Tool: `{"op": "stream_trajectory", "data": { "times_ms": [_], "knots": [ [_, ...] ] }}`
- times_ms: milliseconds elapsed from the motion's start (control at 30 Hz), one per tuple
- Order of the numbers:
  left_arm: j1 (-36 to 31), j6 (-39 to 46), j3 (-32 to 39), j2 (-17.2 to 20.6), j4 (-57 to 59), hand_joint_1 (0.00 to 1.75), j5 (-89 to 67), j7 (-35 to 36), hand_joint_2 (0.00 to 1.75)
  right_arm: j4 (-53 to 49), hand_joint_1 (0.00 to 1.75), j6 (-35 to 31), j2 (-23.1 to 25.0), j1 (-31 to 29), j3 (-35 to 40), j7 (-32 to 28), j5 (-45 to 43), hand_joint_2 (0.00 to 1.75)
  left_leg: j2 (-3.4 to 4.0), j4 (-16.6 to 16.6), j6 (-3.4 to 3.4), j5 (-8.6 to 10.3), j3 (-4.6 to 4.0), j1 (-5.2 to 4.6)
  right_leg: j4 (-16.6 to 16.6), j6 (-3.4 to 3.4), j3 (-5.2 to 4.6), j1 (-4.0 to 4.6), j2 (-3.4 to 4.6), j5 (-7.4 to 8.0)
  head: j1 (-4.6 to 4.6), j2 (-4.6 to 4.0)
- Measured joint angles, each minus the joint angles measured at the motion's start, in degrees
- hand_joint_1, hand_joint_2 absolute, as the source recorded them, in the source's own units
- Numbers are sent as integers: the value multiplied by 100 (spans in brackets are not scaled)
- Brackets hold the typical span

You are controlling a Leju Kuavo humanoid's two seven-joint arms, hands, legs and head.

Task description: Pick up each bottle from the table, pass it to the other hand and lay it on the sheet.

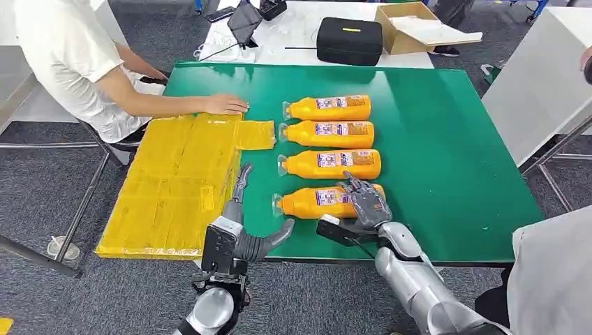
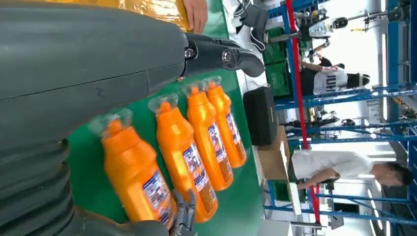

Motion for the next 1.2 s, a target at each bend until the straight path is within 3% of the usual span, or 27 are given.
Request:
{"op": "stream_trajectory", "data": {
  "times_ms": [200, 700, 833, 900, 1067, 1200],
  "knots": [
    [4, -2, -2, 15, -4, 0, -70, 37, 175, 2, 175, 552, -57, -144, 145, 202, -48, 175, 1, 0, 0, 1, 9, 0, 0, -7, 8, 0, 1, 6, -2, 0],
    [3, -4, -2, 17, -7, 0, -76, 42, 175, 11, 175, 659, -92, -198, 236, 190, -129, 175, 1, 0, 0, 1, 11, 0, 1, -7, 10, 1, 1, 6, 0, 0],
    [10, -44, 4, 17, -17, 0, -35, -11, 175, -54, 175, 1328, -81, -188, 51, -740, -1394, 175, 8, 0, -6, -7, 25, 1, 0, -9, 24, 3, 6, 7, 9, 0],
    [38, 26, 33, 28, -68, 0, 125, -70, 175, -193, 175, 1494, 11, -76, -74, -951, -1900, 175, 46, -2, -14, -23, 36, 0, 0, -11, 32, 3, 32, 9, 4, 0],
    [459, 340, 343, 120, -607, 0, 352, -447, 175, -694, 173, 1107, 443, 292, -316, -1070, -2522, 175, 63, -3, -21, -22, 40, 17, 1, -18, 21, 22, 48, 6, 0, 0],
    [861, 393, 674, 208, -1067, 0, 496, -583, 175, -1544, 169, 798, 656, 1017, -402, -1432, -2975, 175, 34, -3, -28, -16, 16, 22, 3, -28, 10, 29, 25, -6, 0, 0]
  ]
}}
